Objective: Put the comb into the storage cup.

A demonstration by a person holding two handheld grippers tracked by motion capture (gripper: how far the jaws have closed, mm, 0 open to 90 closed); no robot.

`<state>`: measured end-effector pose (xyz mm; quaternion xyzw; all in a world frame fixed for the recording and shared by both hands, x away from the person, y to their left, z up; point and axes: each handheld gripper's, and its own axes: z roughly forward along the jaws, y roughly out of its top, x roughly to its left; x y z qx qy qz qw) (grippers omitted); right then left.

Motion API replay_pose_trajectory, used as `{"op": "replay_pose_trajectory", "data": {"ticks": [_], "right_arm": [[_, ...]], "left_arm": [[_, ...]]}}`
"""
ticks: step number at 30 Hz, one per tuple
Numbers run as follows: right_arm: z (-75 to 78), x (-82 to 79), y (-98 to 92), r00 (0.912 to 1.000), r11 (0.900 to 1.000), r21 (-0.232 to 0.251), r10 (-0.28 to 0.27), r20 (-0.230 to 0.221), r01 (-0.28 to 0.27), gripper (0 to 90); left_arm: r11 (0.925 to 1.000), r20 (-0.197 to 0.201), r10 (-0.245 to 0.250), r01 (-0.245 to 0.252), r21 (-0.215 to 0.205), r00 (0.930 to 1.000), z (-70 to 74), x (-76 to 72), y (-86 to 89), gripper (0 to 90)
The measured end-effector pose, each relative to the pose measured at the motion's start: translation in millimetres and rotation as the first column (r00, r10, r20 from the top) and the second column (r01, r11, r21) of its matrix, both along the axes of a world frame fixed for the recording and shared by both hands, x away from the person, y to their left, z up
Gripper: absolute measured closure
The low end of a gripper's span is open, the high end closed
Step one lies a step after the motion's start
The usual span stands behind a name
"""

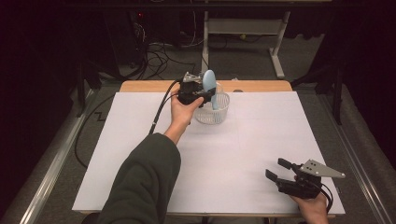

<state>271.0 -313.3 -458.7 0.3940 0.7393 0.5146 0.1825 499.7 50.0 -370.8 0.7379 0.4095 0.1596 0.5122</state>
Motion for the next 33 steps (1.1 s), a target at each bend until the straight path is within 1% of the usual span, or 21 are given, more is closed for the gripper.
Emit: {"op": "replay_pose_trajectory", "data": {"ticks": [7, 13, 15, 23, 28, 30, 33], "right_arm": [[-0.1, 0.2, 0.2, 1.0000, 1.000, -0.003, 0.000, 0.000, 0.000, 29.1], [-0.1, 0.1, 0.1, 1.0000, 1.000, -0.003, 0.000, 0.001, 0.000, 29.1], [-0.1, 0.0, -0.1, 1.0000, 1.000, -0.002, 0.000, 0.000, 0.000, 29.1], [-0.2, 0.3, 0.2, 1.0000, 1.000, -0.006, 0.000, -0.001, 0.000, 29.1], [-0.4, 0.4, 0.4, 1.0000, 1.000, -0.009, -0.001, -0.001, 0.001, 29.3], [-0.4, 0.4, 0.4, 1.0000, 1.000, -0.009, 0.000, 0.000, 0.000, 29.3], [-0.4, 0.3, 0.2, 1.0000, 1.000, -0.009, -0.001, 0.000, 0.001, 29.3]], "left_arm": [[0.9998, -0.004, -0.007, 0.007, 0.016, 1.0000, 1.2, -0.5, 3.8, 45.2], [0.9994, 0.010, 0.007, -0.007, 0.033, 0.9999, 1.8, -0.9, 5.0, 42.2], [0.9996, 0.006, -0.001, 0.001, 0.029, 1.0000, 2.0, -0.6, 6.4, 41.8], [0.9982, 0.001, 0.004, -0.004, 0.060, 1.0000, 3.0, -1.2, 12.7, 40.0], [0.9980, -0.002, 0.010, -0.010, 0.063, 0.9999, 2.3, -0.9, 15.3, 37.2], [0.9979, 0.005, 0.019, -0.020, 0.062, 0.9998, 0.8, -1.2, 16.6, 37.0], [0.9978, -0.001, 0.028, -0.028, 0.060, 0.9996, -2.0, -0.9, 19.5, 36.9]]}}
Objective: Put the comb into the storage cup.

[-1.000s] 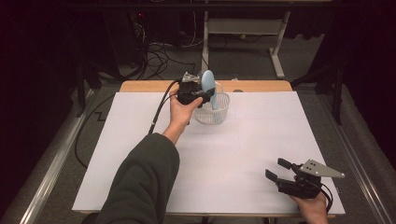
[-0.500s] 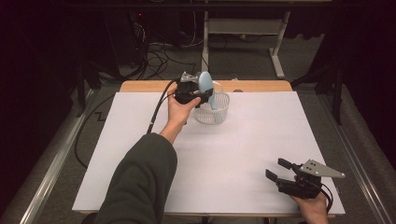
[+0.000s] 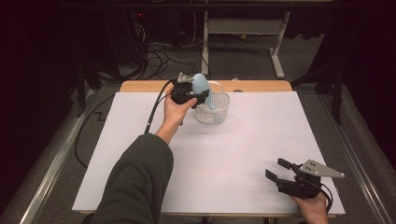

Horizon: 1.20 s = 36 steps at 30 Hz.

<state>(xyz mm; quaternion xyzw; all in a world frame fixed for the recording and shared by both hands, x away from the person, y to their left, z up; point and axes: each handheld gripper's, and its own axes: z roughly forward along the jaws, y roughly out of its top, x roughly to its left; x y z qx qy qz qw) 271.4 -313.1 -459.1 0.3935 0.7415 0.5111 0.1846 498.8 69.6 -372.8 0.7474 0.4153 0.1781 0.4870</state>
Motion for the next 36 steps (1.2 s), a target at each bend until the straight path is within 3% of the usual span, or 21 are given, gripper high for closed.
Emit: {"op": "replay_pose_trajectory", "data": {"ticks": [26, 36], "right_arm": [[-0.1, 0.0, 0.5, 1.0000, 1.000, -0.001, -0.001, -0.003, 0.001, 29.5], [-0.4, 0.1, 0.8, 1.0000, 1.000, -0.005, 0.001, -0.002, -0.001, 29.6]], "left_arm": [[0.9987, -0.049, 0.026, -0.024, 0.044, 0.9985, -8.1, 3.0, 15.6, 28.4], [0.9985, -0.059, 0.045, -0.043, 0.035, 0.9972, -14.3, 1.9, 21.8, 25.8]]}}
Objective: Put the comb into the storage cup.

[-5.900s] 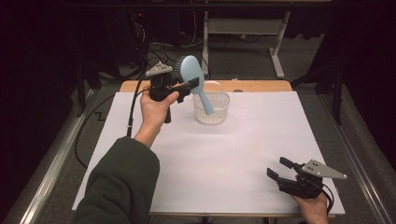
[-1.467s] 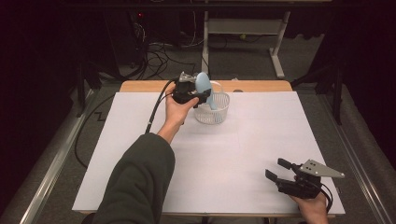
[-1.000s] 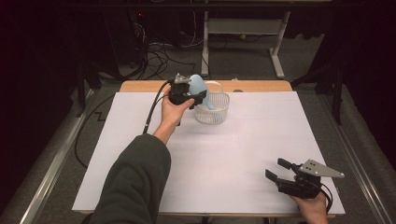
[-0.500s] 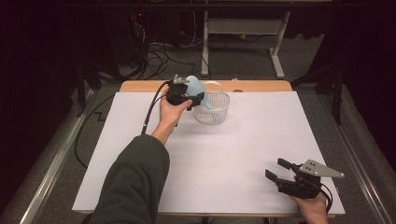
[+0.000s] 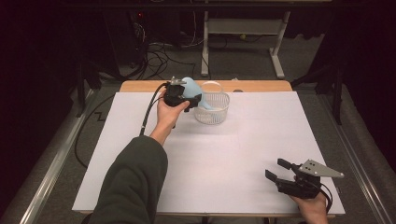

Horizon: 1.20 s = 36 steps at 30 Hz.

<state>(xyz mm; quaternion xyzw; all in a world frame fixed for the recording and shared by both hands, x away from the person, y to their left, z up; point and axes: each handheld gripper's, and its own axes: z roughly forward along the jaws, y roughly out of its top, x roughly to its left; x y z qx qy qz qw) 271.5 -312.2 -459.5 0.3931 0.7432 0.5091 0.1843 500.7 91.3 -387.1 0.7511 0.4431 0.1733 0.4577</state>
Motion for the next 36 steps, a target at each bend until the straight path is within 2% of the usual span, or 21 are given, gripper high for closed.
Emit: {"op": "replay_pose_trajectory", "data": {"ticks": [18, 32, 36], "right_arm": [[-0.2, 0.2, 0.1, 1.0000, 1.000, -0.002, 0.000, -0.003, 0.000, 29.6], [-0.2, 0.3, 0.2, 1.0000, 1.000, -0.005, -0.001, -0.003, 0.000, 29.7], [-0.2, 0.0, 0.3, 1.0000, 1.000, -0.003, -0.001, -0.005, 0.000, 29.7]], "left_arm": [[0.9985, 0.019, -0.025, 0.024, 0.049, 0.9995, 0.5, -4.6, 2.6, 23.0], [0.9986, 0.017, -0.034, 0.033, 0.042, 0.9993, 3.8, -7.1, 6.5, 22.1], [0.9985, 0.016, -0.042, 0.041, 0.036, 0.9990, 4.3, -7.5, 7.1, 19.4]]}}
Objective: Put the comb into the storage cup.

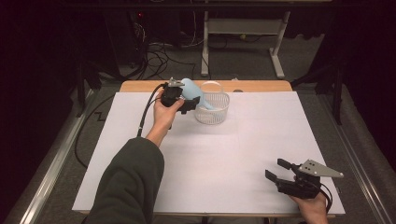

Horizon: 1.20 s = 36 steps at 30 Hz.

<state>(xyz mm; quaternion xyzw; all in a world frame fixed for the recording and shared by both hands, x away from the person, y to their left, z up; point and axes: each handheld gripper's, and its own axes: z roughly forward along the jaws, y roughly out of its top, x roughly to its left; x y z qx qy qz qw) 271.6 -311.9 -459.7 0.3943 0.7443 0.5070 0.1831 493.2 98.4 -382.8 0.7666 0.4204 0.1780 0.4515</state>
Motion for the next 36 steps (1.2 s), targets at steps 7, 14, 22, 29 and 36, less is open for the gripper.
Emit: {"op": "replay_pose_trajectory", "data": {"ticks": [7, 14, 22, 29, 36], "right_arm": [[0.0, 0.2, -0.1, 1.0000, 1.000, -0.003, 0.003, 0.000, -0.003, 29.7], [-0.1, 0.2, 0.1, 1.0000, 1.000, -0.003, 0.002, 0.001, -0.002, 29.7], [-0.1, 0.3, 0.1, 1.0000, 1.000, -0.003, 0.002, 0.001, -0.002, 29.7], [0.0, 0.3, 0.4, 1.0000, 1.000, -0.004, 0.001, 0.000, -0.001, 29.7], [0.0, 0.2, 0.5, 1.0000, 1.000, -0.004, 0.001, 0.001, -0.001, 29.7]], "left_arm": [[1.0000, 0.005, -0.004, 0.004, -0.004, 1.0000, 1.7, -1.3, 1.3, 16.3], [0.9998, 0.003, -0.010, 0.010, -0.014, 0.9999, 3.7, -2.8, 3.8, 16.0], [0.9998, 0.009, 0.001, -0.001, -0.020, 1.0000, 2.1, -5.2, 8.6, 16.0], [0.9997, 0.021, 0.002, -0.002, -0.024, 0.9998, 6.1, -8.7, 13.8, 16.0], [0.9998, 0.027, 0.003, -0.002, -0.019, 0.9996, 7.5, -11.9, 18.5, 16.0]]}}
